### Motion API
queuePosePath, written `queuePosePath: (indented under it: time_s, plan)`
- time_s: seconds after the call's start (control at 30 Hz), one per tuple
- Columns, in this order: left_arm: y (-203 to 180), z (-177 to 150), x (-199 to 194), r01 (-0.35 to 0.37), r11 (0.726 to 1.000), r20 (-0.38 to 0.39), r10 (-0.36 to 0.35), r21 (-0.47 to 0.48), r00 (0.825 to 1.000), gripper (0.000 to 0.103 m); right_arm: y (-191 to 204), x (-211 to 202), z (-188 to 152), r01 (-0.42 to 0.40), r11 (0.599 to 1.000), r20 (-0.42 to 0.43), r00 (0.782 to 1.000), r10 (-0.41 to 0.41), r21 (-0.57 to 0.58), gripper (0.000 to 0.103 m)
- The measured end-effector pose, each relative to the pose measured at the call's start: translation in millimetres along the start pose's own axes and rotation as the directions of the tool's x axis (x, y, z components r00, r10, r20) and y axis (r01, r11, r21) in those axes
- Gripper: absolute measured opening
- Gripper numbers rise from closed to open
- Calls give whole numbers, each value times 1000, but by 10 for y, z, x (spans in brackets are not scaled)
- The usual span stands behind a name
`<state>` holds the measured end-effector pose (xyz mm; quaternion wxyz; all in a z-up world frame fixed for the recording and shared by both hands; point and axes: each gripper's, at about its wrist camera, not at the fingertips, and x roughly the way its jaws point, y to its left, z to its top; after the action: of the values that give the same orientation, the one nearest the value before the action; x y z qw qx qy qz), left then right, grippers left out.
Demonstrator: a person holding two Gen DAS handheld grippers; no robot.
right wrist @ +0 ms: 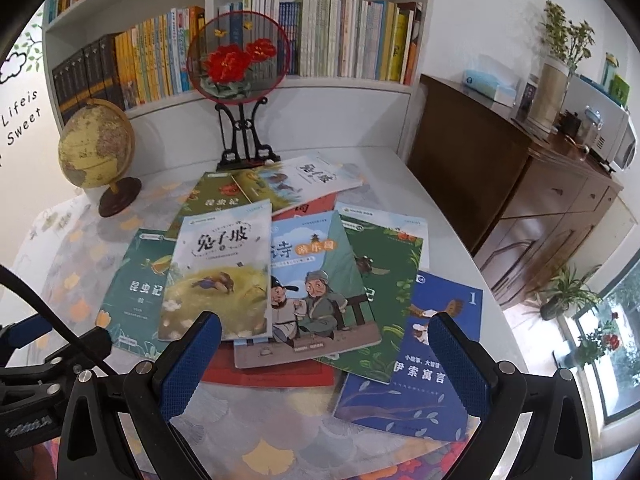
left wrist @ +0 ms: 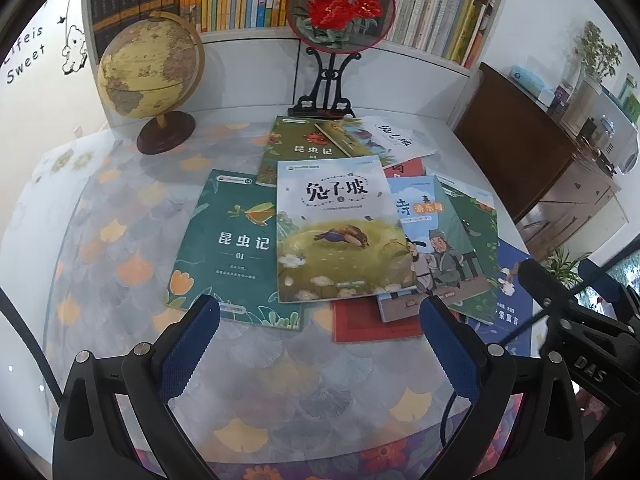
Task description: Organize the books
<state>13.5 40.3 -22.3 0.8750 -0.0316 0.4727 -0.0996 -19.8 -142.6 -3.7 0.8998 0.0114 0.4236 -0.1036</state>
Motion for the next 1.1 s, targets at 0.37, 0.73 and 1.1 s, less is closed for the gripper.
queuePosePath:
  time_s: [0.37,0.73,1.1]
  plan:
    - [86,48,82,-10,1000,-6,10,-23,1000,100,59,-17,21,-36,999,19,999,37,-22,103]
    - [124,47,120,-17,999,-13,16,-29,1000,100,15,66,25,-81,997,-16,997,81,0,103]
    - [248,65,183,-43,996,-9,42,-74,999,100,-68,32,12,-309,942,-23,949,315,132,102]
